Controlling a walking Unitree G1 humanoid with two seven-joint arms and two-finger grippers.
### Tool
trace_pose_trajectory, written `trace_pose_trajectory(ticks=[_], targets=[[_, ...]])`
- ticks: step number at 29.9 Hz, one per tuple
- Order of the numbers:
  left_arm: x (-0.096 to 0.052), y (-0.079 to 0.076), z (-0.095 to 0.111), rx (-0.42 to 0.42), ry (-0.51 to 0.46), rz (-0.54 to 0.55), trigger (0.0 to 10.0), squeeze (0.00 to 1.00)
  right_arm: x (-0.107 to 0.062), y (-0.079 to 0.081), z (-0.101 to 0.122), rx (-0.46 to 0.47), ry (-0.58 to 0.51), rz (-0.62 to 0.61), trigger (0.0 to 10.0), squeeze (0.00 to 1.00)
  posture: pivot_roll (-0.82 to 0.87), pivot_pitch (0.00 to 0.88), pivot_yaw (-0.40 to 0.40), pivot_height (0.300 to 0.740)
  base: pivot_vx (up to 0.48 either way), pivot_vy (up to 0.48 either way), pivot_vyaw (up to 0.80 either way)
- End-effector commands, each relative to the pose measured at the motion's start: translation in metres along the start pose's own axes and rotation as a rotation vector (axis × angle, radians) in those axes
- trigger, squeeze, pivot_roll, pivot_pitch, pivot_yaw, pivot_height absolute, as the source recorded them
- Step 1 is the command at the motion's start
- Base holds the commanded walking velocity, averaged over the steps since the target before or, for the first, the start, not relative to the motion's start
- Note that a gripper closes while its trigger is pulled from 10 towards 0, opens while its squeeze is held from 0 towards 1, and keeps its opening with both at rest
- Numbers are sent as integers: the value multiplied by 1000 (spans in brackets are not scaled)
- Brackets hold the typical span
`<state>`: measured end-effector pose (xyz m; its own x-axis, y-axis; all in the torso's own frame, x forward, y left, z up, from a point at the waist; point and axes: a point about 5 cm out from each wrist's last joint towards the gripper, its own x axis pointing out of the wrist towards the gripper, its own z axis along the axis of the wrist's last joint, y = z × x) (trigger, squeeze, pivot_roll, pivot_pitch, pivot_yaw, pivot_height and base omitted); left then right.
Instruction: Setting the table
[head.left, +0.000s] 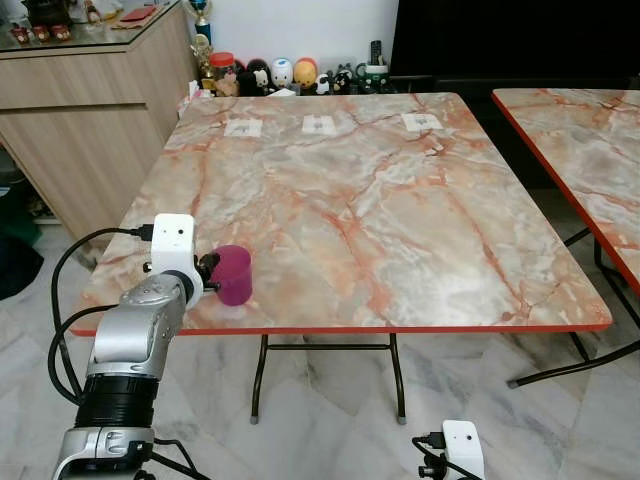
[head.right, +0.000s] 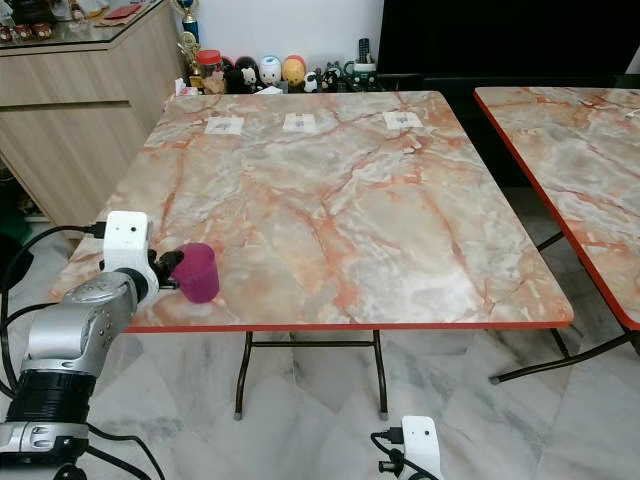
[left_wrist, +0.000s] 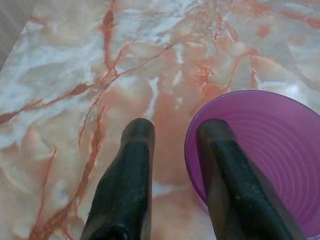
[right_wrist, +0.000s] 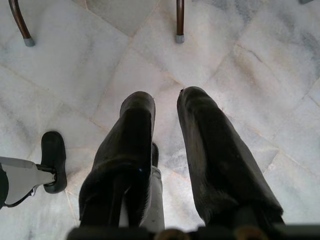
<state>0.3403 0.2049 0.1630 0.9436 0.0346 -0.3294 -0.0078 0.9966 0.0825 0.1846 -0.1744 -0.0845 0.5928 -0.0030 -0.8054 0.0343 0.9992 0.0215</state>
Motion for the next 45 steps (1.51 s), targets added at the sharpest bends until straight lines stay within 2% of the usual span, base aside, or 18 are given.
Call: trace_pose_trajectory(ticks=[1, 12, 33, 38, 44, 45], targets=[[0, 1, 2, 27, -1, 9, 0, 0, 0, -1, 1, 2, 3, -4, 10000, 0, 68, 0, 7, 740, 0, 0, 0], [-1, -2, 0, 105, 8, -26, 0, 0, 0, -1, 1, -2, 3, -5, 10000, 0, 72, 0, 2, 740, 0, 0, 0], [-6, -4, -4, 122, -8, -39, 0, 0, 0, -3, 1, -11, 4, -4, 10000, 0, 75, 0, -8, 740, 0, 0, 0], [-11, -1, -13, 145, -8, -31, 0, 0, 0, -3, 1, -11, 3, -5, 10000, 0, 73, 0, -8, 740, 0, 0, 0], [-14, 1, -7, 128, -103, 0, 0, 0, 0, -4, 2, -14, 4, -5, 10000, 0, 78, 0, -13, 740, 0, 0, 0], [-16, 3, -5, 136, -149, 18, 0, 0, 0, -4, 2, -15, 4, -5, 10000, 0, 77, 0, -13, 740, 0, 0, 0]])
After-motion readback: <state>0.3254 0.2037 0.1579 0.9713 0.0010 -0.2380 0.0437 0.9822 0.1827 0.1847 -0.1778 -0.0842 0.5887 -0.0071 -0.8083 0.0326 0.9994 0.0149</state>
